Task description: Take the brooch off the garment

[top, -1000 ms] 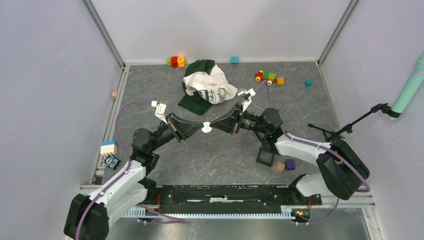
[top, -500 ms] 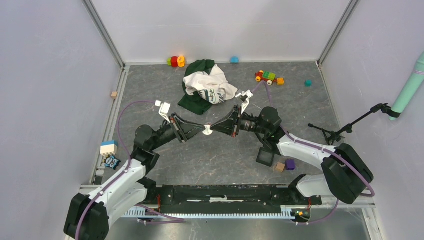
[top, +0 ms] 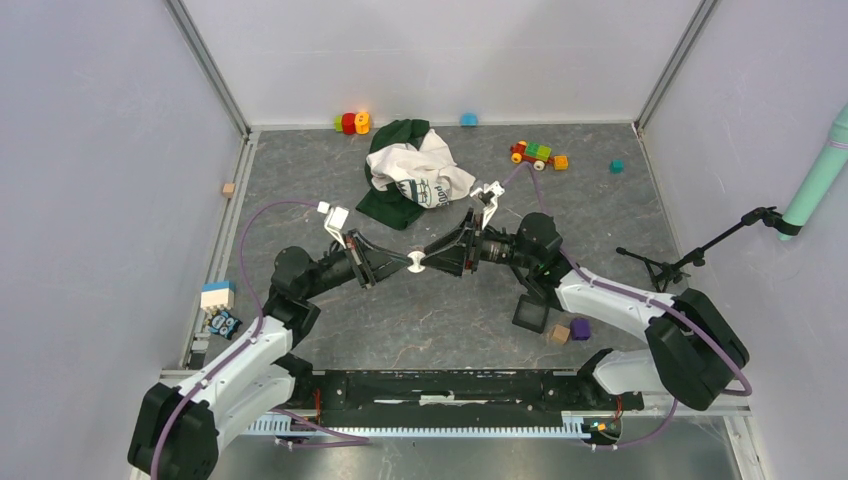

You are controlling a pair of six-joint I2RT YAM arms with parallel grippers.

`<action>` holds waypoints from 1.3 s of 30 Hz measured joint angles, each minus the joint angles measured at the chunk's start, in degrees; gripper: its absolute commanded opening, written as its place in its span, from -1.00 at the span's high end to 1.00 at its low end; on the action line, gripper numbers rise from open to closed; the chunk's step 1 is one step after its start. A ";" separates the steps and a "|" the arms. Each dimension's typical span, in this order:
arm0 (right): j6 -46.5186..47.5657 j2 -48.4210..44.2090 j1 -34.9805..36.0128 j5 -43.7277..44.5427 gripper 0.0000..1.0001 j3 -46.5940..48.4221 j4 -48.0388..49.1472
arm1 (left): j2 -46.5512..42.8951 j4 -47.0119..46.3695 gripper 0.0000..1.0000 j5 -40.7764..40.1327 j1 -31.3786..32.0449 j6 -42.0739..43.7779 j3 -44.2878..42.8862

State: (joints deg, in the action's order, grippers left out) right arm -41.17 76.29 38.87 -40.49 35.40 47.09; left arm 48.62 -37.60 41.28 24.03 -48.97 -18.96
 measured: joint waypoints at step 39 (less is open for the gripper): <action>32.92 5.20 -28.17 27.04 -0.96 1.22 -54.03 | -2.69 3.98 0.96 -12.44 11.74 28.11 10.03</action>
State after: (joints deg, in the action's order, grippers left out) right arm -8.25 81.49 10.70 -13.45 36.62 -6.94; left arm 45.93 -33.63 28.84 35.77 -20.86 -8.93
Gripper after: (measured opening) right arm 0.979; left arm 0.043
